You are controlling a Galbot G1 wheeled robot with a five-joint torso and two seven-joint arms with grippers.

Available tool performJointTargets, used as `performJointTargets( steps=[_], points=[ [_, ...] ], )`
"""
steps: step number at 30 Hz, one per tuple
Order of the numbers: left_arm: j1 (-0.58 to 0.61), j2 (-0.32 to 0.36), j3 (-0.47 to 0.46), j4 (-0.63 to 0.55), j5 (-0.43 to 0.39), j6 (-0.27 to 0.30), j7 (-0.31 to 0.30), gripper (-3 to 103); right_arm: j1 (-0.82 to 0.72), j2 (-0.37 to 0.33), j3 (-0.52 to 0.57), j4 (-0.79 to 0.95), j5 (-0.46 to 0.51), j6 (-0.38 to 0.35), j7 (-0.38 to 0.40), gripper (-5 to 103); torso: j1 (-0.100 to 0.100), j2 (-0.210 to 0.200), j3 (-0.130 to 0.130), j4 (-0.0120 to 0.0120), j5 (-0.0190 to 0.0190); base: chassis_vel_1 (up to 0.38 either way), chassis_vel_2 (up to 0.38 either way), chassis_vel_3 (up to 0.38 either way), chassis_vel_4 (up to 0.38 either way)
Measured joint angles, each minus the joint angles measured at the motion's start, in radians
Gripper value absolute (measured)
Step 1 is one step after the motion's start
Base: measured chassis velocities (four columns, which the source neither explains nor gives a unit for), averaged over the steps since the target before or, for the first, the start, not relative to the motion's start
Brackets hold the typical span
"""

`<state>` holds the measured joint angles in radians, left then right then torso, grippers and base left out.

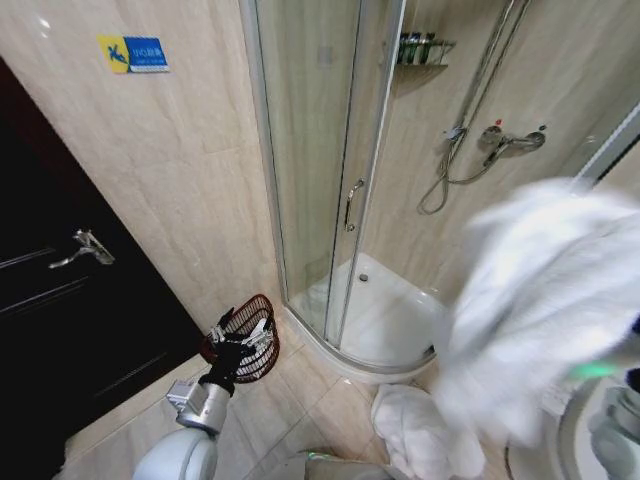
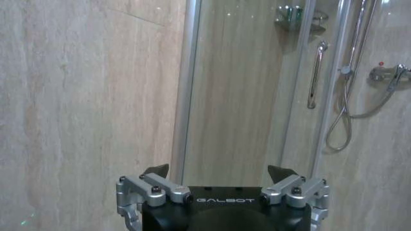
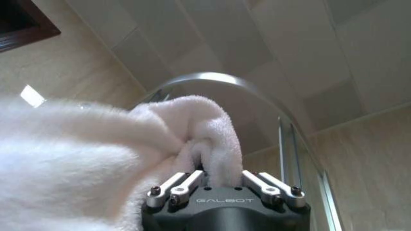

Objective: Discard the used towel into the hamper.

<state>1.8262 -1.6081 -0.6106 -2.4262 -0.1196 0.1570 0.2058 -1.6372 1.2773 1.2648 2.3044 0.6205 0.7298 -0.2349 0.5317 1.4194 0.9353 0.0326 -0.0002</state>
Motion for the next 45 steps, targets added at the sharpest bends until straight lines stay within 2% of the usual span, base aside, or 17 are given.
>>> performJointTargets(
  steps=[6,9,12,15,16,19,25,27,28,29,31,32,37,38,40,41,45],
  points=[
    [0.000,0.000,0.000,0.000,0.000,0.000,0.000,100,-0.003,0.002,0.002,-0.002,-0.001,-0.009,0.005,12,0.000,0.000,0.000,0.0002,0.0005,0.000,0.000,0.000,0.000],
    [0.000,0.000,0.000,0.000,0.000,0.000,0.000,100,-0.006,0.005,0.003,-0.006,-0.002,-0.011,0.007,12,0.000,0.000,0.000,0.0001,-0.0006,0.000,0.000,0.000,0.000],
    [0.000,0.000,0.000,0.000,0.000,0.000,0.000,100,-0.015,0.010,0.003,-0.013,-0.005,-0.037,0.021,12,0.000,0.000,0.000,0.0001,0.0002,0.000,0.000,0.000,0.000],
    [0.000,0.000,0.000,0.000,0.000,0.000,0.000,100,-0.026,0.009,0.008,-0.005,0.000,-0.135,0.096,12,0.000,0.000,0.000,0.0000,0.0004,0.000,0.000,0.000,0.000],
    [0.000,0.000,0.000,0.000,0.000,0.000,0.000,100,-0.026,0.009,0.008,-0.005,0.000,-0.135,0.096,12,0.000,0.000,0.000,0.0000,0.0004,0.000,0.000,0.000,0.000],
    [0.000,0.000,0.000,0.000,0.000,0.000,0.000,100,-0.007,-0.003,0.018,0.022,0.010,-0.210,0.144,12,0.000,0.000,0.000,0.0000,0.0000,0.000,0.000,0.000,0.000],
    [0.000,0.000,0.000,0.000,0.000,0.000,0.000,100,0.008,-0.009,0.020,0.062,0.006,-0.295,0.169,12,0.000,0.000,0.000,0.0001,0.0000,0.000,0.000,0.000,0.000],
    [0.000,0.000,0.000,0.000,0.000,0.000,0.000,100,-0.006,-0.004,0.022,0.097,0.010,-0.357,0.183,12,0.000,0.000,0.000,0.0000,0.0000,0.000,0.000,0.000,0.000],
    [0.000,0.000,0.000,0.000,0.000,0.000,0.000,100,-0.006,-0.004,0.022,0.097,0.010,-0.357,0.183,12,0.000,0.000,0.000,0.0000,0.0000,0.000,0.000,0.000,0.000],
    [0.000,0.000,0.000,0.000,0.000,0.000,0.000,100,-0.022,-0.001,0.023,0.130,0.029,-0.423,0.195,12,0.000,0.000,0.000,0.0000,0.0000,0.000,0.000,0.000,0.000],
    [0.000,0.000,0.000,0.000,0.000,0.000,0.000,100,-0.024,-0.004,0.031,0.154,0.052,-0.487,0.202,12,0.000,0.000,0.000,0.0000,0.0000,0.000,0.000,0.000,0.000],
    [0.000,0.000,0.000,0.000,0.000,0.000,0.000,100,-0.024,-0.004,0.031,0.154,0.052,-0.487,0.202,12,0.000,0.000,0.000,0.0000,0.0000,0.000,0.000,0.000,0.000],
    [0.000,0.000,0.000,0.000,0.000,0.000,0.000,100,-0.002,-0.042,0.068,0.182,0.113,-0.614,0.213,12,0.000,0.000,0.000,0.0000,0.0004,0.000,0.000,0.000,0.000],
    [0.000,0.000,0.000,0.000,0.000,0.000,0.000,100,-0.002,-0.042,0.068,0.182,0.113,-0.614,0.213,12,0.000,0.000,0.000,0.0000,0.0004,0.000,0.000,0.000,0.000],
    [0.000,0.000,0.000,0.000,0.000,0.000,0.000,100,0.006,-0.063,0.093,0.197,0.159,-0.683,0.239,12,0.000,0.000,0.000,0.0000,0.0002,0.000,0.000,0.000,0.000],
    [0.000,0.000,0.000,0.000,0.000,0.000,0.000,100,0.006,-0.063,0.093,0.197,0.159,-0.683,0.239,12,0.000,0.000,0.000,0.0000,0.0002,0.000,0.000,0.000,0.000],
    [0.000,0.000,0.000,0.000,0.000,0.000,0.000,100,0.006,-0.107,0.132,0.199,0.312,-0.854,0.313,12,0.000,0.000,0.000,0.0000,0.0003,0.000,0.000,0.000,0.000]
  ],
)
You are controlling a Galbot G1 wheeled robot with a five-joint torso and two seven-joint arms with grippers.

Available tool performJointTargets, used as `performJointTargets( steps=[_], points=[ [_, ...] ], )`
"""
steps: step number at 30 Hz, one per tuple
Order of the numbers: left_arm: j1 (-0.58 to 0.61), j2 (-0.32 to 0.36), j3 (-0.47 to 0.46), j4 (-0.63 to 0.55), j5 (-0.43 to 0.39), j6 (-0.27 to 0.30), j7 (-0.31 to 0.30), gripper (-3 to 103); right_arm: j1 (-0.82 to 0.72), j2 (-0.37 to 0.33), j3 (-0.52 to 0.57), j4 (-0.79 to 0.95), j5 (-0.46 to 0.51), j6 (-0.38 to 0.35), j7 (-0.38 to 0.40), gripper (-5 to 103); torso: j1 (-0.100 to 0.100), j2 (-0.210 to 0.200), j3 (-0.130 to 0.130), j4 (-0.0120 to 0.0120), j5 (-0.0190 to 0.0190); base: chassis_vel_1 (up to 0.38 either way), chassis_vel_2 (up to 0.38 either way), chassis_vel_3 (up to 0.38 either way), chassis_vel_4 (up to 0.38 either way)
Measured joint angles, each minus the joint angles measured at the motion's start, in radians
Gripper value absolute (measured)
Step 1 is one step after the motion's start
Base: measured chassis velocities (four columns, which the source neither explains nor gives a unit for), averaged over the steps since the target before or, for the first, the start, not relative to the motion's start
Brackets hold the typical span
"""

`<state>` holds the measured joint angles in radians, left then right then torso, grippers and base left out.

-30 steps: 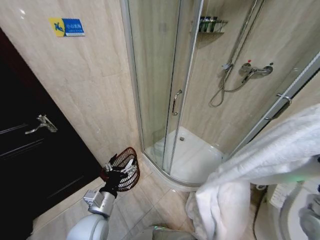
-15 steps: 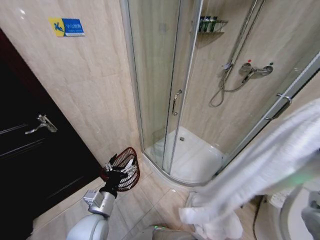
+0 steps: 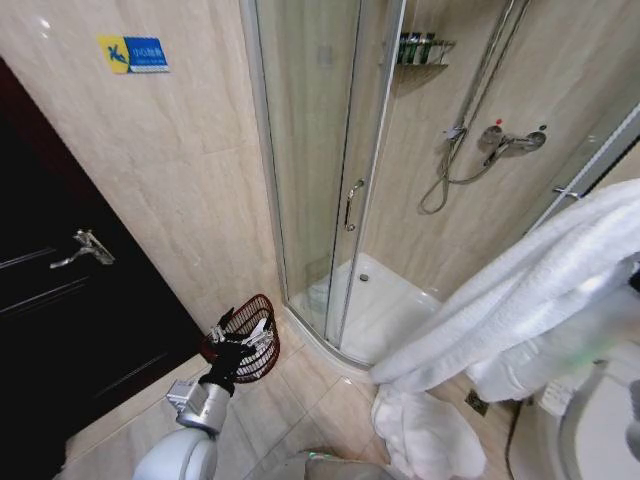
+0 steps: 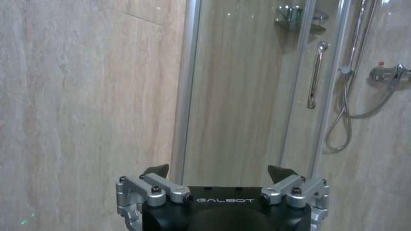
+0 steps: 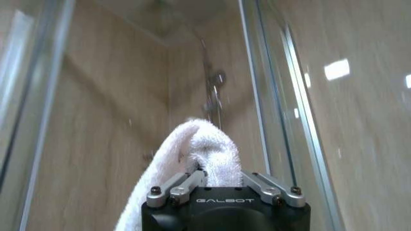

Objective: Discard the used towel into the hamper.

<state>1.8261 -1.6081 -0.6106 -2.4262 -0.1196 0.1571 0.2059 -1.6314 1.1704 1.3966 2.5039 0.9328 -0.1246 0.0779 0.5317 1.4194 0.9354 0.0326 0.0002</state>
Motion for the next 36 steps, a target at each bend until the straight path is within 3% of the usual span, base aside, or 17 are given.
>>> performJointTargets(
  steps=[1,4,9,36],
  points=[
    [0.000,0.000,0.000,0.000,0.000,0.000,0.000,100,0.000,0.000,0.000,0.000,0.000,0.000,0.000,12,0.000,0.000,0.000,0.0000,0.0000,0.000,0.000,0.000,0.000],
    [0.000,0.000,0.000,0.000,0.000,0.000,0.000,100,0.005,-0.025,0.004,0.000,0.078,-0.089,0.057,12,0.000,0.000,0.000,0.0000,0.0000,0.000,0.000,0.000,0.000],
    [0.000,0.000,0.000,0.000,0.000,0.000,0.000,100,0.012,-0.039,-0.002,-0.001,0.091,-0.125,0.087,12,0.000,0.000,0.000,0.0000,-0.0002,0.000,0.000,0.000,0.000],
    [0.000,0.000,0.000,0.000,0.000,0.000,0.000,100,0.002,-0.024,0.022,-0.004,-0.033,-0.055,0.074,12,0.000,0.000,0.000,0.0000,-0.0002,0.000,0.000,0.000,0.000]
  ],
)
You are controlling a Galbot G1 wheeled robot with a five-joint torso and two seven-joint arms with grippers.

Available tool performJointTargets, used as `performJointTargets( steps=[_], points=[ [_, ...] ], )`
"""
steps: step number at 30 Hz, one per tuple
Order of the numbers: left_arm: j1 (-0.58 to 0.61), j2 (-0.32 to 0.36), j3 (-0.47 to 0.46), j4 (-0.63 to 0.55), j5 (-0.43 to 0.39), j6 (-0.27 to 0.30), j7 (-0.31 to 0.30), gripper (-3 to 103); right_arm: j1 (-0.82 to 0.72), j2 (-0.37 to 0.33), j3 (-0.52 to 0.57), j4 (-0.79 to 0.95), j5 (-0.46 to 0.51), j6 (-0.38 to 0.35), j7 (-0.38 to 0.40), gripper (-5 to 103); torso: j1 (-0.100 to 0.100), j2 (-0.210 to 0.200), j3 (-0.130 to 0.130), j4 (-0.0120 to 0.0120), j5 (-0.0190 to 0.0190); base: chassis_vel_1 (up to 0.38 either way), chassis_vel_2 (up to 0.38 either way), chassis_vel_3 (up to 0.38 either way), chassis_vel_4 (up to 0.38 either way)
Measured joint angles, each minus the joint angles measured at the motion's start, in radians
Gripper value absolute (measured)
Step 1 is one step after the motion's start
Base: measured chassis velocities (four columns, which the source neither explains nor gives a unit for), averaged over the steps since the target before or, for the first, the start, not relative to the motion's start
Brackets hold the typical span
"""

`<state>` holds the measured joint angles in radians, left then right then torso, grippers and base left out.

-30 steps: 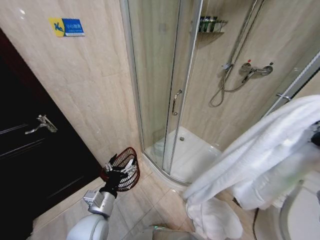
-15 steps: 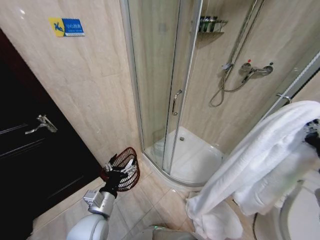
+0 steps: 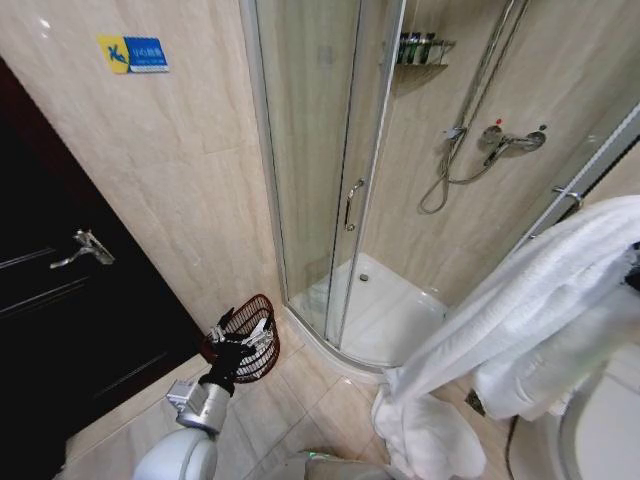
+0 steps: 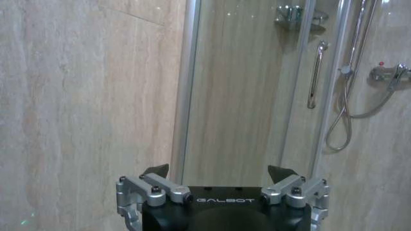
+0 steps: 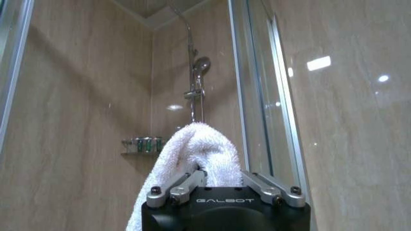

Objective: Discard the used towel into the hamper.

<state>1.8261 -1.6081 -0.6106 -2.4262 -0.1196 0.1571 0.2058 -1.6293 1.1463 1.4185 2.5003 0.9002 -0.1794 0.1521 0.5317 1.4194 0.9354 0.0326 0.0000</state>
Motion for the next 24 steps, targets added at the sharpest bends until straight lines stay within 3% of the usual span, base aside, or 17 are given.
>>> performJointTargets(
  steps=[16,24],
  points=[
    [0.000,0.000,0.000,0.000,0.000,0.000,0.000,100,-0.001,0.000,-0.003,0.000,-0.015,0.019,-0.002,12,0.000,0.000,0.000,-0.0001,0.0000,0.005,0.006,-0.003,-0.005],
    [0.000,0.000,0.000,0.000,0.000,0.000,0.000,100,-0.001,0.003,-0.004,0.000,-0.016,0.025,-0.006,12,0.000,0.000,0.000,0.0001,0.0001,0.120,0.080,-0.083,-0.112]
  ],
)
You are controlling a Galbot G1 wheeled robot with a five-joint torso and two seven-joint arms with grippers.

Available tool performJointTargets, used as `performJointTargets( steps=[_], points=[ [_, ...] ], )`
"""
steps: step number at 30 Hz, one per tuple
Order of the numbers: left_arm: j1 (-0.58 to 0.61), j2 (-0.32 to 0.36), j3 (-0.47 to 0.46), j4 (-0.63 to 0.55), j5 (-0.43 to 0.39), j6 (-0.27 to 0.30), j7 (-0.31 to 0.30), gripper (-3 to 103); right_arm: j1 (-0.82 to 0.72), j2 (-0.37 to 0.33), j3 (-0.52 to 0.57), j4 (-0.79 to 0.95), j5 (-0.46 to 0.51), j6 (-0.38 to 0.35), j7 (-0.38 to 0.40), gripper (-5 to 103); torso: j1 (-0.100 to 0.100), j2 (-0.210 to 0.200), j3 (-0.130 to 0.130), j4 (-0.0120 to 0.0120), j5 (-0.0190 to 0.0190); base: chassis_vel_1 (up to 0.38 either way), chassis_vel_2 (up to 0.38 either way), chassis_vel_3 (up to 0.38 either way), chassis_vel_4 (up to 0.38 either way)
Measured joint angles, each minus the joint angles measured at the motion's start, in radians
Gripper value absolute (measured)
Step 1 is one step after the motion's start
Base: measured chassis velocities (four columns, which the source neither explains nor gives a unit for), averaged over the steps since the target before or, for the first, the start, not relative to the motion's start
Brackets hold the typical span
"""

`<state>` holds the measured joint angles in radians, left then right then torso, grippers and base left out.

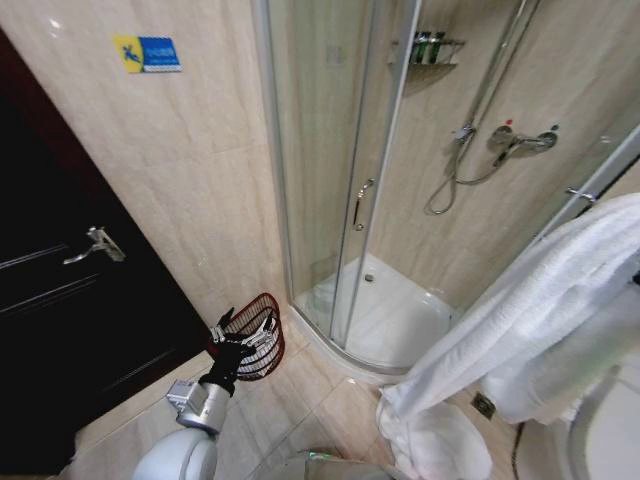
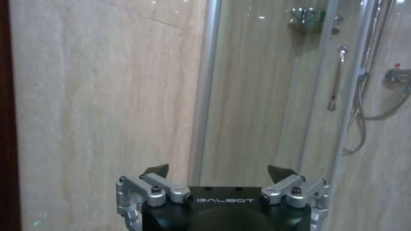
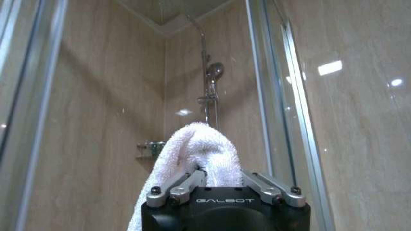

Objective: Discard the used towel into the hamper.

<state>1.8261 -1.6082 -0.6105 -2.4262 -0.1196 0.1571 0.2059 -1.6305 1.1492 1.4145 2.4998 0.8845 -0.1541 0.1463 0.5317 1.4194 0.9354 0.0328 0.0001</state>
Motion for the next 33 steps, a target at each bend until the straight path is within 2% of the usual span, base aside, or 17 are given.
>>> performJointTargets(
  steps=[4,7,8,10,11,14,19,22,33],
  points=[
    [0.000,0.000,0.000,0.000,0.000,0.000,0.000,100,-0.001,0.001,0.000,0.000,0.000,0.003,-0.002,12,0.000,0.000,0.000,-0.0003,-0.0009,0.179,0.164,-0.217,-0.161],
    [0.000,0.000,0.000,0.000,0.000,0.000,0.000,100,-0.002,0.001,0.001,0.000,0.001,0.005,-0.002,12,0.000,0.000,0.000,-0.0003,0.0005,0.186,0.196,-0.205,-0.211],
    [0.000,0.000,0.000,0.000,0.000,0.000,0.000,100,-0.003,0.001,0.002,0.001,0.001,0.008,-0.003,12,0.000,0.000,0.000,-0.0001,-0.0015,0.192,0.216,-0.205,-0.211],
    [0.000,0.000,0.000,0.000,0.000,0.000,0.000,100,-0.002,0.002,0.001,0.000,0.002,0.013,-0.003,12,0.000,0.000,0.000,0.0001,0.0011,0.194,0.237,-0.206,-0.209],
    [0.000,0.000,0.000,0.000,0.000,0.000,0.000,100,-0.002,0.002,0.001,0.000,0.002,0.013,-0.003,12,0.000,0.000,0.000,0.0001,0.0011,0.196,0.237,-0.206,-0.209],
    [0.000,0.000,0.000,0.000,0.000,0.000,0.000,100,-0.001,0.003,-0.004,0.001,0.007,0.042,-0.005,12,0.000,0.000,0.000,0.0000,-0.0007,0.166,0.201,-0.173,-0.183],
    [0.000,0.000,0.000,0.000,0.000,0.000,0.000,100,-0.004,0.004,-0.006,0.001,0.009,0.064,-0.008,12,0.000,0.000,0.000,0.0000,-0.0007,0.132,0.113,-0.103,-0.098],
    [0.000,0.000,0.000,0.000,0.000,0.000,0.000,100,-0.008,0.002,-0.006,0.001,0.007,0.092,-0.022,12,0.000,0.000,0.000,0.0000,0.0007,0.020,0.018,0.004,-0.008],
    [0.000,0.000,0.000,0.000,0.000,0.000,0.000,100,-0.010,-0.006,-0.012,0.000,-0.004,0.149,-0.105,12,0.000,0.000,0.000,-0.0001,-0.0003,-0.030,-0.027,0.013,0.019]
  ],
)
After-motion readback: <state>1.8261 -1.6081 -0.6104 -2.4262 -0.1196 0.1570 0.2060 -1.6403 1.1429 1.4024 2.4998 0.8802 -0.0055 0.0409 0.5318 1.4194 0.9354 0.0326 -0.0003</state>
